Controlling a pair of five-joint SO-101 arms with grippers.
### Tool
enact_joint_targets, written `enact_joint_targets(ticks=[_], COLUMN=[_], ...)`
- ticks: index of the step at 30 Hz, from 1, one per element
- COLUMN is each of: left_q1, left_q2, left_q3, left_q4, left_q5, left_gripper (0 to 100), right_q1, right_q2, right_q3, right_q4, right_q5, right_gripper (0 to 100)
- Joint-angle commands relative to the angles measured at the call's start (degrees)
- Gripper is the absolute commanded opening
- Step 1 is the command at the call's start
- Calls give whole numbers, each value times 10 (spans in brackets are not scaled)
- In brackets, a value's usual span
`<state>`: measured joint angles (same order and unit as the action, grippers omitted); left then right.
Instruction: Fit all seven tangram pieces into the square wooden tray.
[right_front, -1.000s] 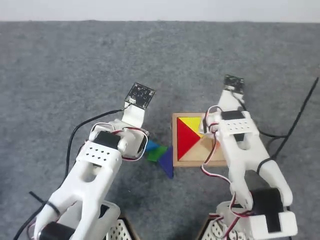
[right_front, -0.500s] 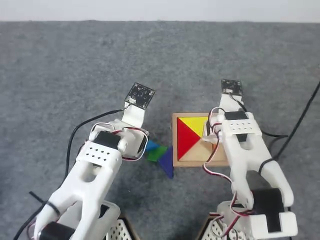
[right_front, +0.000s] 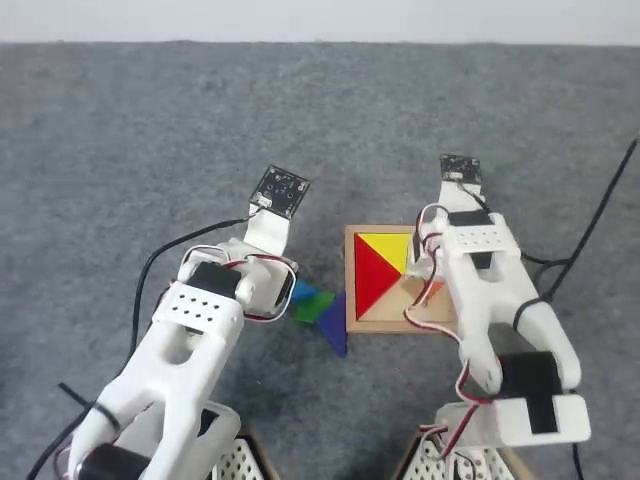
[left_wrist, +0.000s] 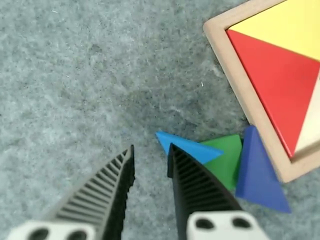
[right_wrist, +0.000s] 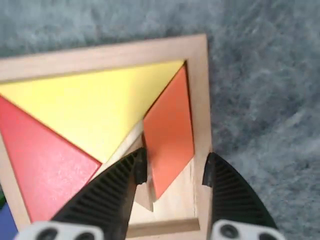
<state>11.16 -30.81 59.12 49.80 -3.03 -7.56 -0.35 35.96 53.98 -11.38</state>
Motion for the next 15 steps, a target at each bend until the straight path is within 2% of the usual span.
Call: enact_joint_targets(ticks=[1, 8, 12, 15], left_q1=[3, 3, 25, 72], left_q2=[-23, -33, -119, -211], left_q3=[-2, -11, -12, 9], left_q4=[-15, -4, 72, 127], left_q5=[4, -1, -42, -58], left_gripper=[109, 108, 107, 107], right_q1=[28, 25, 30, 30], right_q2=[17, -39, -161, -273], right_q3=[-29, -32, 16, 75], right_q4=[-2, 36, 47, 46], right_q5=[6, 3, 5, 10], right_gripper=[184, 184, 184, 184])
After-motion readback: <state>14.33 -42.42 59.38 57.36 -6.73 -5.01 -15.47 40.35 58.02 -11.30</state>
